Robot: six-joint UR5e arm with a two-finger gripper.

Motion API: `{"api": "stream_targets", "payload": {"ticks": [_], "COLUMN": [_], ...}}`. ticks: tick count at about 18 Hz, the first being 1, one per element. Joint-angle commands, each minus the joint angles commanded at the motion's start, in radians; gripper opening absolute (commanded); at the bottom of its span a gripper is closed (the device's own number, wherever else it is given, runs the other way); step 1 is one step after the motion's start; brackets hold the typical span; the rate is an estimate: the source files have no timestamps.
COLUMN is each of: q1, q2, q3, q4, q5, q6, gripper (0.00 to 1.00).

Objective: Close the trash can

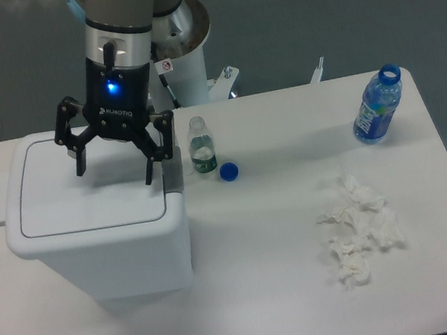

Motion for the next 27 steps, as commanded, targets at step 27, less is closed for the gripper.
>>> {"api": "stream_targets", "payload": {"ticks": [27], "q1": [0.442], "q2": [-0.067], "q3": [-0.018], "q4": [-0.011], "q5": [0.275], "q6": [1.112], "gripper": [1.00]}}
